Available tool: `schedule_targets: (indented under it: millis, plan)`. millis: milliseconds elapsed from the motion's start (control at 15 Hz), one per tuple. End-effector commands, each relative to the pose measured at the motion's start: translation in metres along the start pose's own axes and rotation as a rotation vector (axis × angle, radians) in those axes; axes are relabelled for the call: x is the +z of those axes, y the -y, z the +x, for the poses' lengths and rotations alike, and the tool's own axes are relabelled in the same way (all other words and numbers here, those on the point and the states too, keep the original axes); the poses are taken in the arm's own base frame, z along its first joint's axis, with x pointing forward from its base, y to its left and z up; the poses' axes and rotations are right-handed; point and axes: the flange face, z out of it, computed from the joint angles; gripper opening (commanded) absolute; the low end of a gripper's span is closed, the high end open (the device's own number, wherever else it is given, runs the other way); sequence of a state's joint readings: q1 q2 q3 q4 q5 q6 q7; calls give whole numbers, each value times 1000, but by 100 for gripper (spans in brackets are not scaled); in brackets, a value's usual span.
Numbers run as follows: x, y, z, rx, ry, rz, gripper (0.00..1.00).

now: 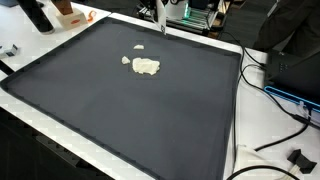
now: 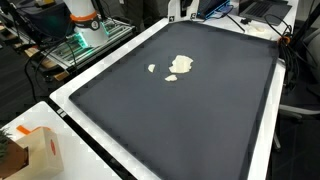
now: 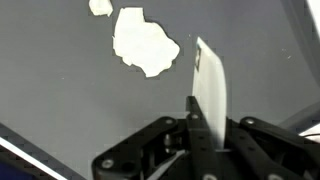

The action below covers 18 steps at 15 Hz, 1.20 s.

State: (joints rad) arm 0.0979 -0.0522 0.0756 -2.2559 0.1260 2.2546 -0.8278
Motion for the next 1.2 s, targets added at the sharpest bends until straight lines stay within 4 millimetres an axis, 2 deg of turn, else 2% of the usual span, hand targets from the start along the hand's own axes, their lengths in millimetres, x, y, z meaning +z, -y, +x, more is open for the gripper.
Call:
schedule_targets:
  millis: [0,600,1133]
  plan:
    - [30,-6,1,-9,14,58,1]
    - [107,-16,0,-22,35,77,1]
    - [153,-23,0,-24,37,31,1]
